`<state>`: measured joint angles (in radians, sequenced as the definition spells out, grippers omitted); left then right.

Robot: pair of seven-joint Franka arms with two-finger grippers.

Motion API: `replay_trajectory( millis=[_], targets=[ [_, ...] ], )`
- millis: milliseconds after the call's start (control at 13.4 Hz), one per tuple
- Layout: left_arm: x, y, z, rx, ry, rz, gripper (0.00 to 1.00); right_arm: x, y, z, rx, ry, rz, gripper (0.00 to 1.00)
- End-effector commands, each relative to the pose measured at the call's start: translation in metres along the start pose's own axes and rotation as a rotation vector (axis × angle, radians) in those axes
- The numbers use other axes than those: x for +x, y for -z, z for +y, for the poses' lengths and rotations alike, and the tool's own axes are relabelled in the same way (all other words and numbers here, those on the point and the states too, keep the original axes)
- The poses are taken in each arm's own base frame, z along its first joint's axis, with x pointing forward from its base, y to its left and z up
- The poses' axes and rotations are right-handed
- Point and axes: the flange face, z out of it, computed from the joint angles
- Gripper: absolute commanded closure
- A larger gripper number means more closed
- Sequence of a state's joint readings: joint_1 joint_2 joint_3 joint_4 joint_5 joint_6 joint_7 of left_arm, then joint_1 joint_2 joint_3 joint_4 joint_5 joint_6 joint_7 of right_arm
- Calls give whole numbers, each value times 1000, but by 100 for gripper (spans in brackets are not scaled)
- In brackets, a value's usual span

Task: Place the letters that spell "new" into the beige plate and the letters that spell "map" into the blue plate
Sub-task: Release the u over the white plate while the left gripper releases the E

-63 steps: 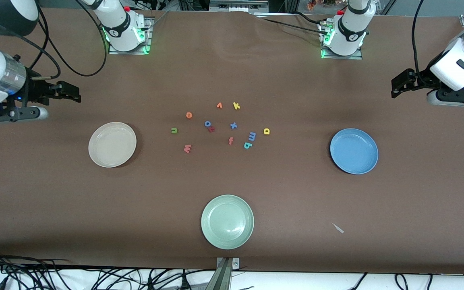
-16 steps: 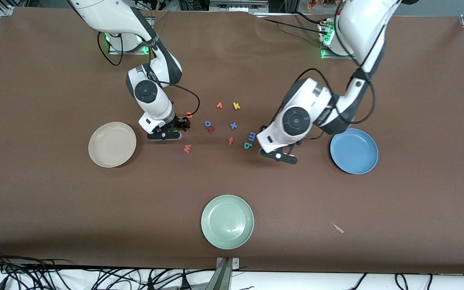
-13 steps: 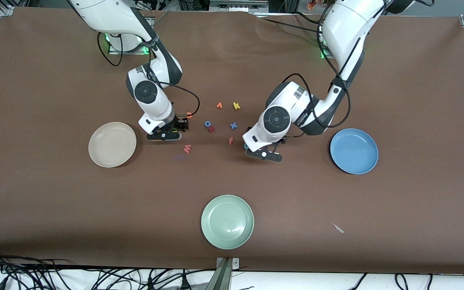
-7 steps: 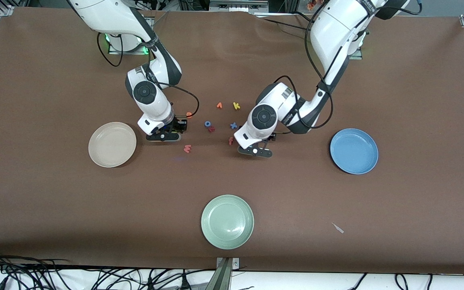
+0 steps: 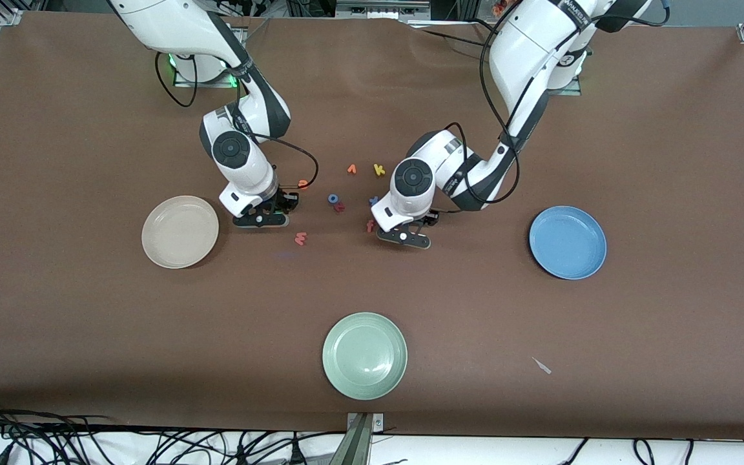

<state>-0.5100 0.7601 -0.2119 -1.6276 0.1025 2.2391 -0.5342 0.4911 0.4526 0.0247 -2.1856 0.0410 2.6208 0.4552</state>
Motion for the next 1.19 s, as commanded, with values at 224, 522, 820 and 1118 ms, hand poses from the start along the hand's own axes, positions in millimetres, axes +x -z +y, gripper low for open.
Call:
replay_trajectory(
  millis=[224,522,820,1118],
  targets=[
    [-1,-4,2,18,-2,15,76,1,-9,-5,-1,7,-20,74],
    [3,14,-1,19,7,21,100,25,19,-13,-31,-5,-93,76],
    [16,67,-40,28,52,36,100,50,39,13,-40,13,-138,76],
    [33,95,-130,54,-38,-43,100,73,49,67,-36,96,-198,76]
  ],
)
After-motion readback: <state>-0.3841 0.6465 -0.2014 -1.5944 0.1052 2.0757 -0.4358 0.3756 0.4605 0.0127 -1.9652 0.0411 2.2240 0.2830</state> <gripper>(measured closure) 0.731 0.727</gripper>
